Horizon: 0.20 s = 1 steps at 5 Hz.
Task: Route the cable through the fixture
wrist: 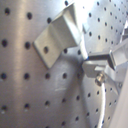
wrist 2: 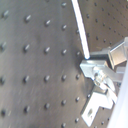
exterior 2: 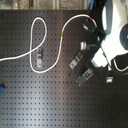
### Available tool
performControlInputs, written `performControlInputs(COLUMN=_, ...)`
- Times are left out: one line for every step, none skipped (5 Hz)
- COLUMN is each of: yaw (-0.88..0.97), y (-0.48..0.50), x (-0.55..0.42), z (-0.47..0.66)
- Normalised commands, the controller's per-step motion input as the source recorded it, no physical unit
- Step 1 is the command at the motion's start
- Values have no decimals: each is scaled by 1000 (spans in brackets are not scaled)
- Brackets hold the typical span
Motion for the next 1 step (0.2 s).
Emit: performControlInputs(yaw=-251, y=660, x=149, z=272)
